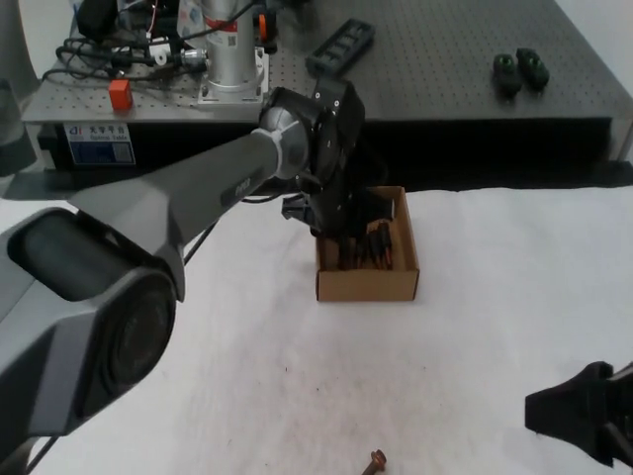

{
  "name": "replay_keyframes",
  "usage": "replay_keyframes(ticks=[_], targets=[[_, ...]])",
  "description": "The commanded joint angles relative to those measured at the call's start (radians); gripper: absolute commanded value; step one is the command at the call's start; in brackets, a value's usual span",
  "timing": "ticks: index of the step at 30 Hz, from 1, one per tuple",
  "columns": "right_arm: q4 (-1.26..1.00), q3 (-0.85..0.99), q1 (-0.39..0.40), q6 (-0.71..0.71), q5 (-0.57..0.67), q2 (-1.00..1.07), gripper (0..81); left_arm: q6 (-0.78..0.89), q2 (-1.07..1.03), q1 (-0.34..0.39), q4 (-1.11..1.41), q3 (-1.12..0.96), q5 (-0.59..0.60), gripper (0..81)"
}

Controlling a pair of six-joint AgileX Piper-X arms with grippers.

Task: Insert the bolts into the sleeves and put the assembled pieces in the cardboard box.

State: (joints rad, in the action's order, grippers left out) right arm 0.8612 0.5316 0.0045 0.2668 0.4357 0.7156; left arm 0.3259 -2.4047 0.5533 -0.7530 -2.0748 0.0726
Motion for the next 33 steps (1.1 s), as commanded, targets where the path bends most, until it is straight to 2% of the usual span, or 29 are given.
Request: replay_keyframes(ticks=[1, 3, 7, 9, 15, 16, 19, 22, 28, 33], targets=[[-0.020, 0.010, 0.043, -0.021, -0.001, 0.062, 38.4, -0.013, 0.075, -0.003, -0.013, -0.018, -0.009, 33.2], [-0.034, 0.014, 0.101, -0.021, -0.028, 0.124, 38.4, -0.013, 0.125, -0.006, -0.040, -0.018, -0.030, 29.6], [-0.056, 0.050, 0.231, -0.080, -0.130, 0.259, 38.4, -0.062, 0.244, -0.010, -0.118, 0.004, -0.201, 20.6], [-0.054, 0.088, 0.298, -0.107, -0.177, 0.342, 38.4, -0.077, 0.301, -0.016, -0.143, 0.050, -0.256, 19.2], [-0.051, 0.201, 0.430, -0.130, -0.275, 0.561, 38.4, -0.084, 0.545, -0.033, -0.076, 0.397, -0.252, 19.2], [-0.051, 0.219, 0.442, -0.165, -0.278, 0.593, 38.4, -0.092, 0.591, -0.032, -0.049, 0.470, -0.245, 19.2], [-0.047, 0.264, 0.471, -0.412, -0.278, 0.663, 38.4, -0.129, 0.712, -0.032, 0.009, 0.655, -0.241, 19.2], [-0.051, 0.299, 0.492, -0.541, -0.296, 0.720, 38.4, -0.129, 0.822, -0.035, 0.022, 0.805, -0.243, 19.2], [-0.011, 0.353, 0.499, -0.675, -0.356, 0.859, 38.4, -0.125, 1.022, -0.036, 0.021, 1.015, -0.242, 19.2], [-0.006, 0.384, 0.527, -0.699, -0.355, 0.943, 38.4, -0.125, 1.128, -0.036, 0.021, 1.090, -0.242, 19.2]])
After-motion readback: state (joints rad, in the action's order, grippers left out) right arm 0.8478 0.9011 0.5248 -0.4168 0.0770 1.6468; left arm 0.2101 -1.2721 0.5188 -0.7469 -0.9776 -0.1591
